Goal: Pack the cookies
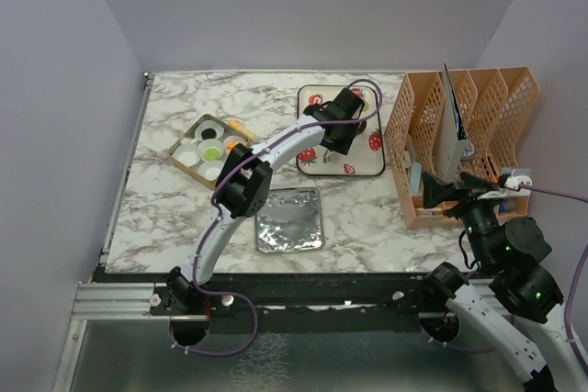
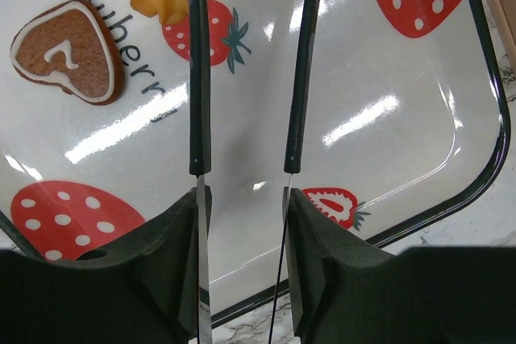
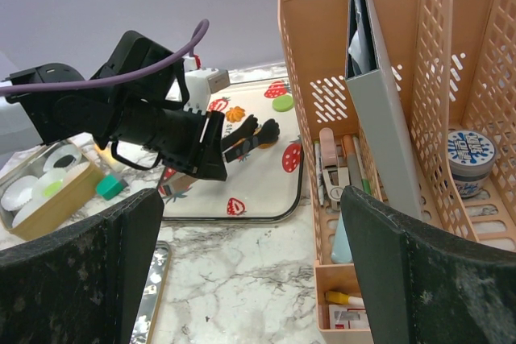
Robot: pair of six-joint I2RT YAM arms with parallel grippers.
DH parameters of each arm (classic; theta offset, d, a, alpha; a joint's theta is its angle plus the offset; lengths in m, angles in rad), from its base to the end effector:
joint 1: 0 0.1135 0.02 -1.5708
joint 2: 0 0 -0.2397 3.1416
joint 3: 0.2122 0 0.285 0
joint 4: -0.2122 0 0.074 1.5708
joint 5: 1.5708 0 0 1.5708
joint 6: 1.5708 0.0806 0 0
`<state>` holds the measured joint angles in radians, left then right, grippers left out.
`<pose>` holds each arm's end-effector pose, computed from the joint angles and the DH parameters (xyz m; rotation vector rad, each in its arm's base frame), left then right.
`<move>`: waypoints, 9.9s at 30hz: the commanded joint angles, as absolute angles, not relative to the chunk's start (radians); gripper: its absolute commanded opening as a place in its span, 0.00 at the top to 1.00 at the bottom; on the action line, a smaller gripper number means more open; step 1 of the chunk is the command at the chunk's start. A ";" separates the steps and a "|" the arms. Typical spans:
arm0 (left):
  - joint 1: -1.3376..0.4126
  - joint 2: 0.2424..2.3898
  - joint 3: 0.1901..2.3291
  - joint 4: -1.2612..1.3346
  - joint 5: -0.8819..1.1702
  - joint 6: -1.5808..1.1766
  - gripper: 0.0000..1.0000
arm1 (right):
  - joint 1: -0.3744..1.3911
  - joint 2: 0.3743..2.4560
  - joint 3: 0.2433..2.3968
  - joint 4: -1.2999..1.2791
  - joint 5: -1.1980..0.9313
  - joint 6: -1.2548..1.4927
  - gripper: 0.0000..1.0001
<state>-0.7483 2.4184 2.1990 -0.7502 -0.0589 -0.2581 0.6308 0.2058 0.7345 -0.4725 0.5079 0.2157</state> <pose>0.4225 -0.3858 0.1427 0.6007 2.4981 -0.3178 0.1361 0.0508 0.3630 0.0923 1.5260 0.2916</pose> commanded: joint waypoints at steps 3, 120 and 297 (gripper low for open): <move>-0.759 2.390 2.191 -0.775 -0.067 -0.239 0.62 | 0.630 0.215 0.727 -0.477 0.518 0.204 0.00; 0.018 1.390 0.991 -0.602 -0.175 -0.505 0.61 | 0.630 0.180 0.723 -0.465 0.490 0.204 0.00; -0.621 2.336 2.146 -0.929 -0.092 -0.237 0.68 | 0.630 0.177 0.725 -0.477 0.509 0.210 0.00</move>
